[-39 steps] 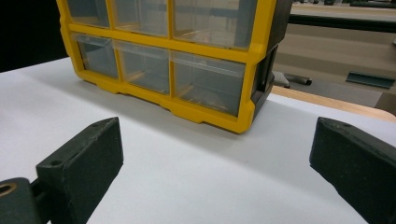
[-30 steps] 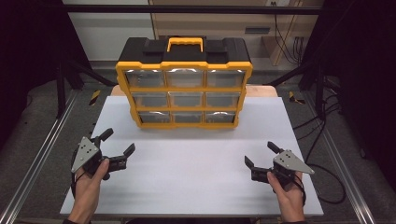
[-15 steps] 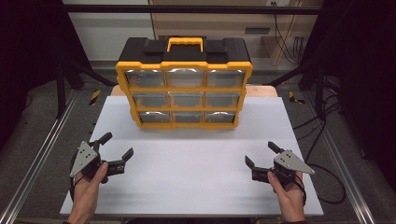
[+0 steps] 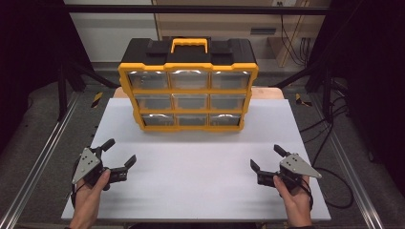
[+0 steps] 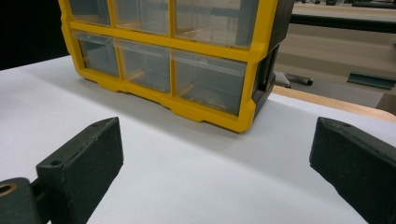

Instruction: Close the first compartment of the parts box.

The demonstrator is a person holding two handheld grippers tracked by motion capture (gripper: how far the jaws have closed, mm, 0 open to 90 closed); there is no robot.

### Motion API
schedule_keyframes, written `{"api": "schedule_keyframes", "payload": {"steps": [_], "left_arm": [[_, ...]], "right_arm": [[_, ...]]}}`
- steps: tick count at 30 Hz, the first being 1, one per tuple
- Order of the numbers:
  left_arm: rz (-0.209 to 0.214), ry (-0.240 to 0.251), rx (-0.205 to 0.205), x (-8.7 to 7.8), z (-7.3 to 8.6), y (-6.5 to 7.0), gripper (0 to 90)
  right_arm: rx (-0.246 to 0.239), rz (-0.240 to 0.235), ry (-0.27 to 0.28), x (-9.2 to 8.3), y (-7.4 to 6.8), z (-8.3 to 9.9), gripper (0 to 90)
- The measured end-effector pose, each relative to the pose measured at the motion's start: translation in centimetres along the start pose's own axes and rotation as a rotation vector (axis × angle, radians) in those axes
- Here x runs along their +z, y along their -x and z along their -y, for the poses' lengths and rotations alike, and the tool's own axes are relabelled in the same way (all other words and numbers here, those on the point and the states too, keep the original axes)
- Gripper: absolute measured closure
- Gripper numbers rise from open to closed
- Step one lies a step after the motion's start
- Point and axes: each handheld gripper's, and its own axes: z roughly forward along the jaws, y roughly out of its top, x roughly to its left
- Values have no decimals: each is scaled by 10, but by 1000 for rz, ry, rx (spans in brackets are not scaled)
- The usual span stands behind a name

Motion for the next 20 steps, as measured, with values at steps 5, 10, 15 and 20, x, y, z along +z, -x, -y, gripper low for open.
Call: {"api": "schedule_keyframes", "payload": {"steps": [5, 10, 15, 20], "left_arm": [[14, -4, -1, -1, 4, 0, 30], [30, -9, 11, -1, 8, -1, 30], [33, 4, 4, -1, 9, -4, 30], [49, 15, 3, -2, 7, -2, 30]], "right_arm": [[-3, -1, -1, 0, 0, 0, 30], [-2, 6, 2, 0, 0, 1, 29], [-2, 26, 17, 2, 1, 4, 30], [4, 32, 36, 4, 2, 5, 30]]}}
